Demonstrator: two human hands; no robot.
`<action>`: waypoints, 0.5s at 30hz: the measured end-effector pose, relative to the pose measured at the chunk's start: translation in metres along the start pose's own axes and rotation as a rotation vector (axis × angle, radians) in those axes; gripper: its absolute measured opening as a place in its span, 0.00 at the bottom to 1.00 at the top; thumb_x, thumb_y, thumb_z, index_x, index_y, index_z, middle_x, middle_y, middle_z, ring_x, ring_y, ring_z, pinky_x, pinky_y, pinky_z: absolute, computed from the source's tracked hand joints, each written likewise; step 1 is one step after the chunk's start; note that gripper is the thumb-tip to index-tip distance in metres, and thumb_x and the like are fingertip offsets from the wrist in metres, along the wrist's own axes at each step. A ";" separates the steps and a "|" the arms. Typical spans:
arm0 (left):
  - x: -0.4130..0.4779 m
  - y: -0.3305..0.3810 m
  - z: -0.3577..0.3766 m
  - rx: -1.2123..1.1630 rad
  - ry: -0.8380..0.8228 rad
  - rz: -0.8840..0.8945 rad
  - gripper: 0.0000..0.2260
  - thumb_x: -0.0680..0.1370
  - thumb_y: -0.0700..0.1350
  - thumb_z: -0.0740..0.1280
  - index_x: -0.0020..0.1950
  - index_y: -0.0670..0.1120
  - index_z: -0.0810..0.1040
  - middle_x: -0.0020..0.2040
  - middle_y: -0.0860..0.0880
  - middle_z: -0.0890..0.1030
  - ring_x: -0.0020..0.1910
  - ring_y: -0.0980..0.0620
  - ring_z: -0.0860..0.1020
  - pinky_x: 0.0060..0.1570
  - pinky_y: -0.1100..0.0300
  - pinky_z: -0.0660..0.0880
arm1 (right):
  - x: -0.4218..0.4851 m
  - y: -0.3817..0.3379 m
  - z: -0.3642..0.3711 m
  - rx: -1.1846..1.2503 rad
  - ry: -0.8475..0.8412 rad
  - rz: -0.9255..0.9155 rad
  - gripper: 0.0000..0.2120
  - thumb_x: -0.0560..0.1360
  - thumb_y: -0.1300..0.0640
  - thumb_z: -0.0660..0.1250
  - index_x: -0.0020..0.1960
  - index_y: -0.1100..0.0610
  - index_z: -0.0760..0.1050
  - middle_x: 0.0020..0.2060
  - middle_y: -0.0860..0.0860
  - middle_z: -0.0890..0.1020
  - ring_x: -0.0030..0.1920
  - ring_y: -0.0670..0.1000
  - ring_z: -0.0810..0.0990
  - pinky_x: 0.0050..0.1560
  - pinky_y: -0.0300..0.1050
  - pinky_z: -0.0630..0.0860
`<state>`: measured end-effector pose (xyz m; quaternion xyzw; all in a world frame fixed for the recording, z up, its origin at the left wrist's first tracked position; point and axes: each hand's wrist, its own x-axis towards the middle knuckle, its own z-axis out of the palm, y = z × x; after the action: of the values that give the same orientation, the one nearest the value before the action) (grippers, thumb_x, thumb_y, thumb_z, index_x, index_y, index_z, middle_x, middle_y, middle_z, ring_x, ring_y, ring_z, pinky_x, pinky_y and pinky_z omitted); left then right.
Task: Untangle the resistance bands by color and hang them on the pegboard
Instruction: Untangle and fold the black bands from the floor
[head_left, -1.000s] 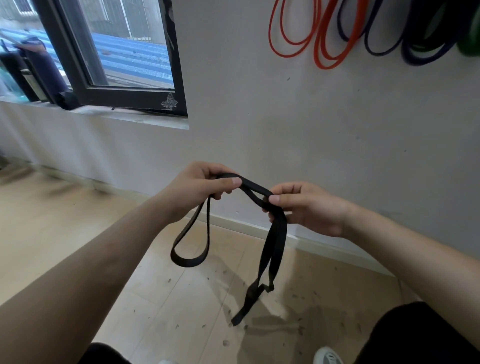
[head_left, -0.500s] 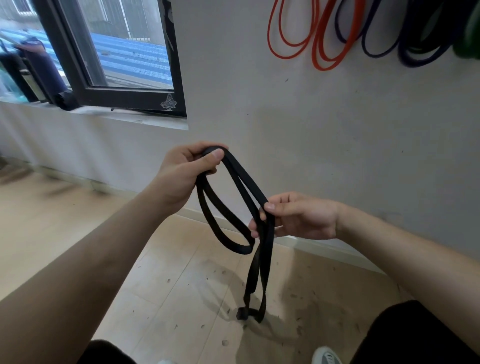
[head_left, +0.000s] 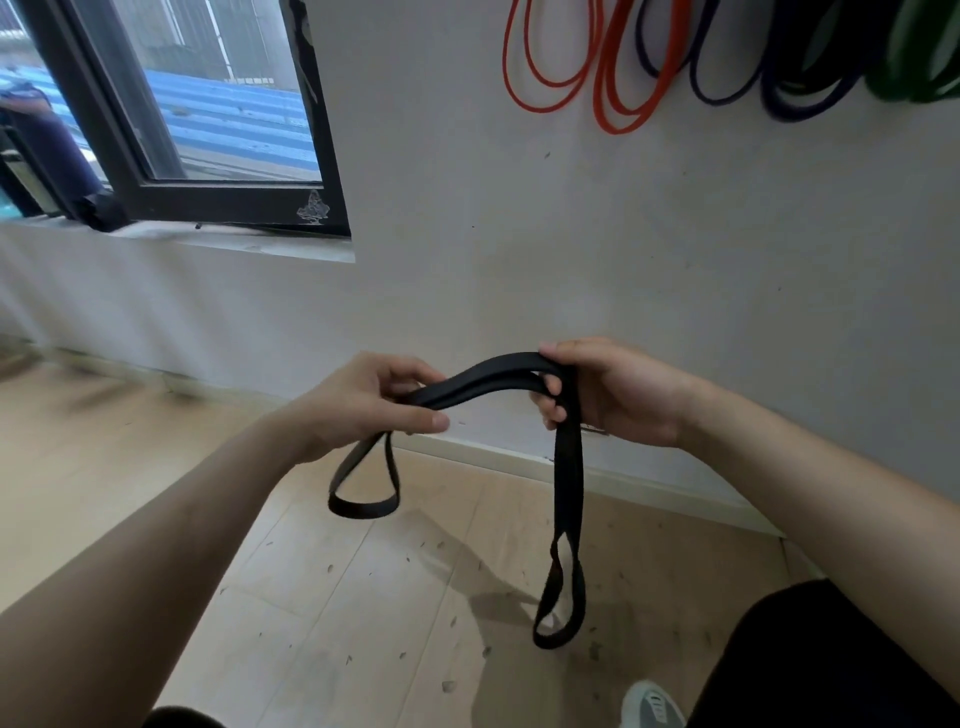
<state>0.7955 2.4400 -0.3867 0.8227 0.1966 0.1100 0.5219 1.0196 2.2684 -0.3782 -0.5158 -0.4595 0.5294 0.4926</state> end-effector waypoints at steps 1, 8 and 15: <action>0.002 0.003 0.005 0.020 -0.021 0.005 0.13 0.72 0.41 0.78 0.55 0.45 0.85 0.42 0.49 0.84 0.43 0.53 0.82 0.49 0.59 0.76 | 0.001 -0.002 0.003 -0.022 -0.014 0.007 0.18 0.83 0.54 0.55 0.38 0.58 0.71 0.33 0.54 0.73 0.34 0.53 0.70 0.45 0.48 0.70; 0.012 0.031 0.034 -0.020 -0.045 0.112 0.12 0.73 0.44 0.77 0.49 0.37 0.82 0.39 0.46 0.83 0.38 0.56 0.77 0.37 0.67 0.72 | 0.013 0.002 0.015 -0.097 -0.110 0.070 0.17 0.84 0.55 0.55 0.45 0.62 0.77 0.39 0.56 0.80 0.40 0.56 0.77 0.49 0.48 0.75; 0.011 0.037 0.028 -0.069 0.122 0.219 0.10 0.73 0.47 0.72 0.48 0.42 0.82 0.36 0.51 0.78 0.37 0.57 0.76 0.41 0.66 0.74 | 0.013 0.017 -0.001 -0.147 -0.259 0.179 0.23 0.81 0.41 0.55 0.42 0.57 0.78 0.48 0.59 0.82 0.54 0.57 0.80 0.65 0.56 0.71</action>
<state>0.8235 2.4082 -0.3659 0.8125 0.1329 0.2230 0.5220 1.0202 2.2802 -0.3964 -0.5167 -0.5089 0.5981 0.3410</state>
